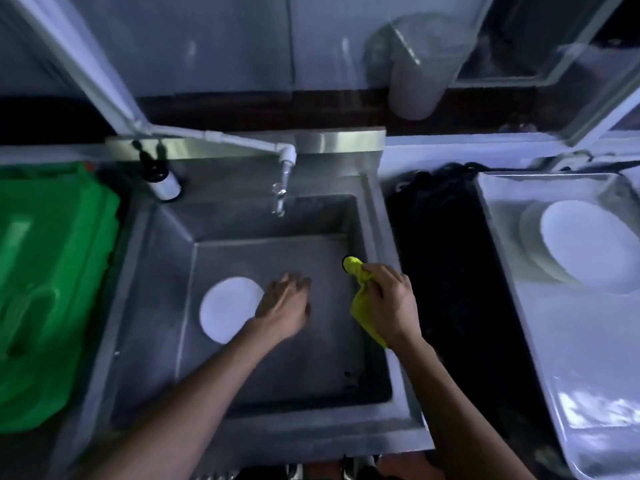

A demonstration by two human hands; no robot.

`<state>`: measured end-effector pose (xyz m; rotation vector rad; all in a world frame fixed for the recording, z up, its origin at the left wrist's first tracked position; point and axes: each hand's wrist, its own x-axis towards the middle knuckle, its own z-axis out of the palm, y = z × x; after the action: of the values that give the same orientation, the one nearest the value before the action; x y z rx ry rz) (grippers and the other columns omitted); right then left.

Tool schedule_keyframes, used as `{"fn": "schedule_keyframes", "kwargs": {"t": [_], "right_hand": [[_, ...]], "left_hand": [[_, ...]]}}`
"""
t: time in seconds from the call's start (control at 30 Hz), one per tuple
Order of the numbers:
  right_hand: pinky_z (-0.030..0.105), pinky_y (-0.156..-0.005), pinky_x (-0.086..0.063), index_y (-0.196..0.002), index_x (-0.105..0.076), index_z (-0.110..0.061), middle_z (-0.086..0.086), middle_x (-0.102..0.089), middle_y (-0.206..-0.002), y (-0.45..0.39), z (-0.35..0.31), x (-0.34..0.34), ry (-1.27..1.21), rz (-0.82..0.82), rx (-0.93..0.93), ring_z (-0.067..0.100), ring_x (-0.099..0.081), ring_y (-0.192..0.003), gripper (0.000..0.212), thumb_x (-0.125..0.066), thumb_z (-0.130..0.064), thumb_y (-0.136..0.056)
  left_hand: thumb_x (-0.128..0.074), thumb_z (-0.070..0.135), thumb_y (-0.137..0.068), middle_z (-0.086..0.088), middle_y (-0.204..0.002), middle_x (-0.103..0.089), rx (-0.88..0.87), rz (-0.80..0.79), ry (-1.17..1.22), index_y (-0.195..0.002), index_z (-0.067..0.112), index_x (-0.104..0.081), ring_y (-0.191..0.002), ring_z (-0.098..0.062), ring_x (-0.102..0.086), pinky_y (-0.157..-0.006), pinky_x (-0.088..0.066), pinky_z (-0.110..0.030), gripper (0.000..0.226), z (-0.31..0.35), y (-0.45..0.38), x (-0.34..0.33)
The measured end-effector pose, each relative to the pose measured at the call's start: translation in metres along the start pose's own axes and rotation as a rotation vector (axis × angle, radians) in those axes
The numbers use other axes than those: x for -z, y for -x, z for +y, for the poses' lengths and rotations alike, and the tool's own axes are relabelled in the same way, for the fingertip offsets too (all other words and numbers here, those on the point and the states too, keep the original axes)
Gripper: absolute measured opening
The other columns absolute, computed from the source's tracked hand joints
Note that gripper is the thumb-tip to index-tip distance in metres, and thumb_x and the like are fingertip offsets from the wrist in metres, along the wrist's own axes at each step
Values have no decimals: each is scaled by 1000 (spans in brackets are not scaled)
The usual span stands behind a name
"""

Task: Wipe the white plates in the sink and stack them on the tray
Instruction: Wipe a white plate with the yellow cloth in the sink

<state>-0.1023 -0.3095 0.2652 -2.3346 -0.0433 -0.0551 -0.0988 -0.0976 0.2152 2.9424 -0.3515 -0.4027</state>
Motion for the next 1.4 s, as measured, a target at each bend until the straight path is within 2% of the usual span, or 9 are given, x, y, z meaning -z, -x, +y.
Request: {"fn": "schedule_keyframes", "kwargs": {"t": [0.27, 0.43, 0.6, 0.73, 0.93, 1.13, 1.27, 1.33, 1.4], "right_hand": [[44, -90, -50, -120, -71, -12, 5, -68, -122, 7, -74, -142, 77, -278, 43, 36, -59, -109, 37, -54, -1, -88], [43, -89, -52, -119, -72, -26, -2, -69, -122, 7, -92, -207, 97, -381, 61, 32, -60, -107, 45, -51, -4, -86], [44, -90, -55, -122, -71, -34, -4, -67, -118, -8, -90, -254, 101, -521, 61, 32, -59, -106, 51, -51, -5, -85], [44, -95, -50, -122, -72, -29, 0, -69, -119, -25, -80, -289, 103, -606, 81, 35, -58, -113, 45, -53, -3, -90], [41, -91, -49, -126, -70, -31, 2, -70, -112, -49, -64, -336, 112, -729, 150, 34, -60, -101, 48, -51, -3, -92], [42, -95, -48, -128, -68, -36, -2, -68, -123, -66, -35, -367, 164, -789, 163, 33, -58, -109, 47, -52, -8, -93], [43, -95, -49, -127, -68, -34, 0, -67, -125, -73, -19, -376, 175, -782, 165, 34, -58, -111, 46, -53, -7, -92], [44, -96, -49, -126, -69, -28, 3, -67, -127, -75, -14, -379, 172, -781, 160, 36, -58, -113, 44, -54, -6, -92], [46, -97, -48, -126, -69, -23, 6, -67, -127, -75, -9, -380, 178, -775, 152, 37, -58, -115, 41, -55, -4, -92]], "left_hand": [[-52, 20, -98, -12, -145, -40, 268, -155, 80, -145, 9, -43, -130, -33, -40, -97, -46, -45, 49, -142, 72, -63], [-49, 26, -101, -8, -149, -40, 374, -194, 128, -149, 12, -37, -136, -29, -40, -99, -47, -45, 52, -194, 96, -99], [-49, 26, -101, -7, -147, -47, 505, -171, 294, -149, 13, -39, -134, -29, -43, -100, -48, -48, 50, -226, 97, -131], [-51, 23, -101, -8, -143, -52, 619, -138, 416, -145, 13, -44, -130, -30, -49, -99, -49, -49, 46, -244, 88, -158], [-54, 16, -94, -7, -130, -64, 831, -36, 674, -131, 14, -57, -115, -30, -61, -89, -55, -46, 36, -265, 68, -206], [-56, 22, -99, -14, -151, -48, 987, -57, 825, -153, 9, -38, -136, -31, -48, -109, -44, -47, 59, -264, 45, -237], [-56, 14, -93, -15, -128, -65, 1077, 66, 878, -138, 7, -55, -116, -32, -61, -94, -53, -44, 46, -265, 37, -247], [-56, 10, -88, -8, -114, -71, 1127, 129, 938, -125, 10, -63, -102, -24, -67, -76, -55, -29, 37, -265, 36, -248], [-57, 8, -86, 2, -104, -73, 1165, 185, 1009, -117, 15, -66, -89, -16, -67, -60, -42, -8, 34, -263, 35, -246]]}}
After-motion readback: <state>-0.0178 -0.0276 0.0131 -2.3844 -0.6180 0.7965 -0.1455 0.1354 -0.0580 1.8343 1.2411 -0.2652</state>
